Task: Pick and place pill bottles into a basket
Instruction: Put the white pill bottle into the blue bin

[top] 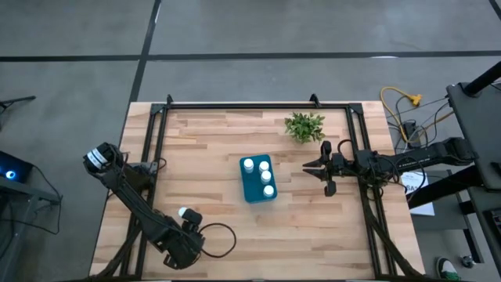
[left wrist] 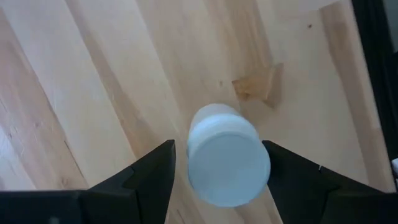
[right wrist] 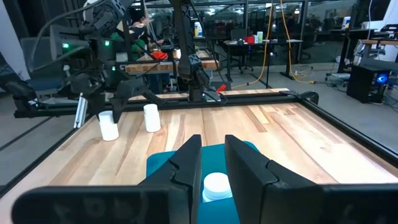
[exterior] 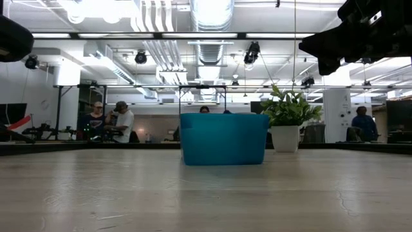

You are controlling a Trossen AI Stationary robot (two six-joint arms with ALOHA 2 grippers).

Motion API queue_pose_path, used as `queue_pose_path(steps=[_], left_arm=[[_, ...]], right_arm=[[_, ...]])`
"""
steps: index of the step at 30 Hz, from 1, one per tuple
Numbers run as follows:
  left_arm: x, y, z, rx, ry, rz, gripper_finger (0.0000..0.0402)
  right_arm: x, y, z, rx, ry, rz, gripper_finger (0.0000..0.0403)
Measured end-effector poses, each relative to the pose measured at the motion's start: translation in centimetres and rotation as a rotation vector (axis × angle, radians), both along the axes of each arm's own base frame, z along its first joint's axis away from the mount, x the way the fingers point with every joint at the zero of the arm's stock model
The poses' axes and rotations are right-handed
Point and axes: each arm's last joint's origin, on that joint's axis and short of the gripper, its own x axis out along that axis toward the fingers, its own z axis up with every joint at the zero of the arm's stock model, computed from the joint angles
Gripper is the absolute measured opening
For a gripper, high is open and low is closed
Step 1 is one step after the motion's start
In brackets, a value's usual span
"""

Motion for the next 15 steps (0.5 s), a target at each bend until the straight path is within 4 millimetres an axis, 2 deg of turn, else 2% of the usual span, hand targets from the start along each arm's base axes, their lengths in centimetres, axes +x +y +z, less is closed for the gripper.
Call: queue_pose_path(steps=[15], left_arm=[[0.00,0.06,-0.85,-0.020,-0.020,0.003,0.0217]], right_arm=[[0.00,0.00,0.00,0.000,0.000,0.000,0.0063]])
